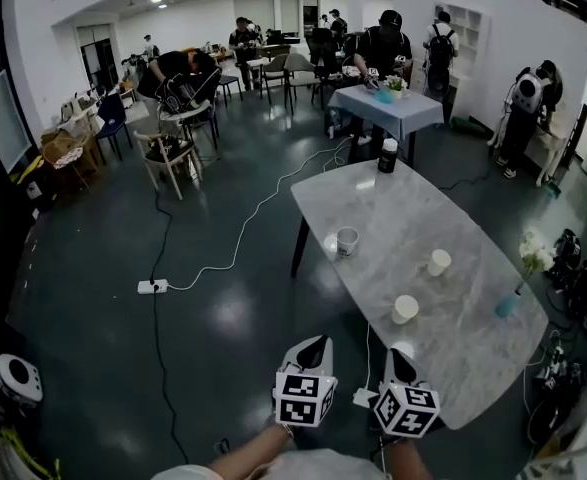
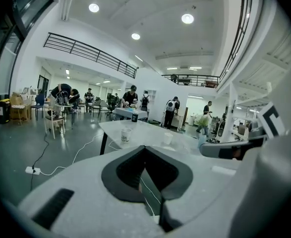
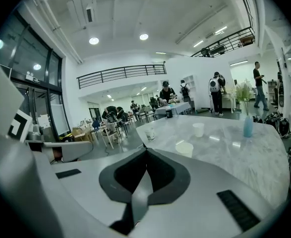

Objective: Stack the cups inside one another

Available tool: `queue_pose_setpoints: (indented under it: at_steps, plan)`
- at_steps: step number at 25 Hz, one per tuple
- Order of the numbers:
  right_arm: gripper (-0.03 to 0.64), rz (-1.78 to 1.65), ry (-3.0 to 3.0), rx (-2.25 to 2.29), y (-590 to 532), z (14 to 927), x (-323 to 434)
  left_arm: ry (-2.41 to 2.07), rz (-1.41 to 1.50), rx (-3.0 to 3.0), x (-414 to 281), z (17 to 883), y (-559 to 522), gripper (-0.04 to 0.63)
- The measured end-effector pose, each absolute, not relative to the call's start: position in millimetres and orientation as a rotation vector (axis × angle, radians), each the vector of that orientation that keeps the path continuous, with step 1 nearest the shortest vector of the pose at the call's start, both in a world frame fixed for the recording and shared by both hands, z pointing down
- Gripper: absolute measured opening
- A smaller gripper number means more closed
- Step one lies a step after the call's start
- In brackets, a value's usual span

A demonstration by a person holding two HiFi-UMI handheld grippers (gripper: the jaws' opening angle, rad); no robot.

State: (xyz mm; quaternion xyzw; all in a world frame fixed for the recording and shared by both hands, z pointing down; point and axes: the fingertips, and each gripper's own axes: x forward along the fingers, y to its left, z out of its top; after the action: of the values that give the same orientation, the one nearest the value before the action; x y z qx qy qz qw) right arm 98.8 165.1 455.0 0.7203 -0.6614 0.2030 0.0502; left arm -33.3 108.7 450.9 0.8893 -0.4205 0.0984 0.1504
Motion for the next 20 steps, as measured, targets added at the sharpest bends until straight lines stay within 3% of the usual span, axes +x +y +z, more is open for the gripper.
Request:
queue_pose_setpoints:
  at_steps: [20]
  plan:
    - [0.008,0.628,-1.840,2.374,-9.0,436.6,91.5,-0.960,0.306,2.665,-22.5,437.9,-83.0,-0.005]
